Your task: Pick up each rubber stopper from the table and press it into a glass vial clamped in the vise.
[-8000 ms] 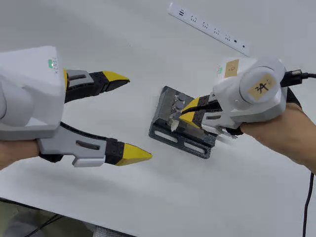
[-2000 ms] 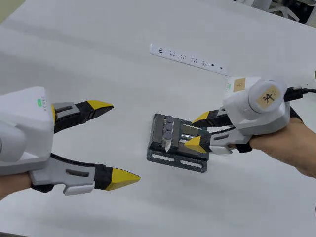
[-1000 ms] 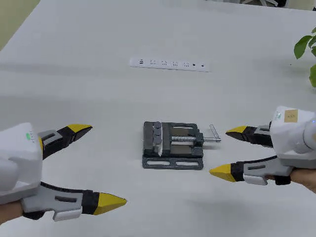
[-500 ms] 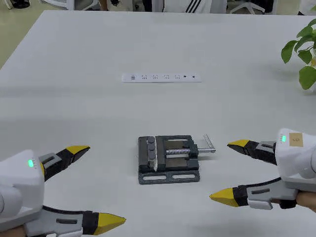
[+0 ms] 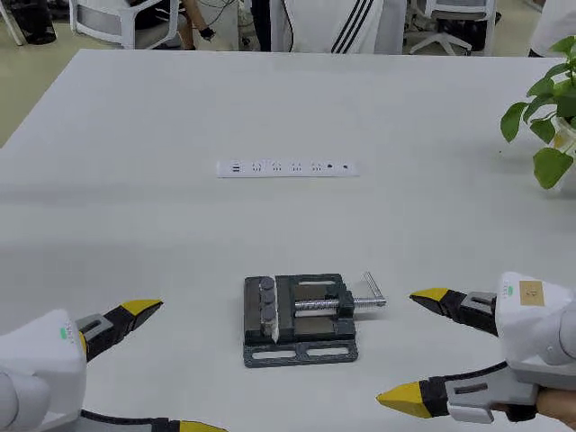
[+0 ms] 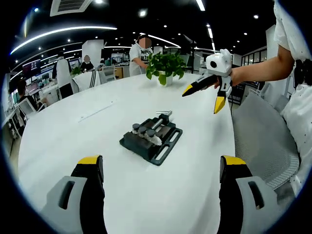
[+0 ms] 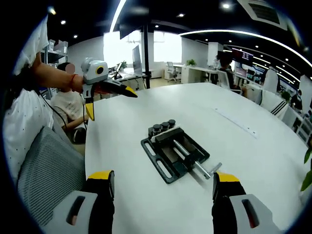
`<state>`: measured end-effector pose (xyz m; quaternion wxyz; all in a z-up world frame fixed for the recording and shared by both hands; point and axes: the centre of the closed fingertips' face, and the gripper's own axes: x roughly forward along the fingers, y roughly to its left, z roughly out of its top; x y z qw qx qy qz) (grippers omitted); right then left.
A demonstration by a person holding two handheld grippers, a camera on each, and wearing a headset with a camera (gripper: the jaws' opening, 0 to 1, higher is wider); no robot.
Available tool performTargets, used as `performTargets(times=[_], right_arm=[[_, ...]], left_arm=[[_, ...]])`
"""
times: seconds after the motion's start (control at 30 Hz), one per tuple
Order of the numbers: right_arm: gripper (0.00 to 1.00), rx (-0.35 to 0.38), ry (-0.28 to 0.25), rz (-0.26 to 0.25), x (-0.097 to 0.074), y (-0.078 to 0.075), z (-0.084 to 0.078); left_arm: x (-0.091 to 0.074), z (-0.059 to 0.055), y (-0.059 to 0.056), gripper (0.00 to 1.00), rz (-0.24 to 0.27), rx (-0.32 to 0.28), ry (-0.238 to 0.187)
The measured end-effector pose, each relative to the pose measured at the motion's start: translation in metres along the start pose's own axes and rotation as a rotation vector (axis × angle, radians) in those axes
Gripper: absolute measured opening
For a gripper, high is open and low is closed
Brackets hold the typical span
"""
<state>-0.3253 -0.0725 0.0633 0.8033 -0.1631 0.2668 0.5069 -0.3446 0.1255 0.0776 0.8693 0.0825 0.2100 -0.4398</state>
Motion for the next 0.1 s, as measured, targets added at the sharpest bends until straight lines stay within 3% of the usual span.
performTargets(times=[0.1], right_arm=[[0.81, -0.001, -0.002, -0.004, -0.001, -0.0003, 0.0014]], left_arm=[[0.0002, 0.0, -0.0004, 0.99, -0.001, 0.002, 0.001]])
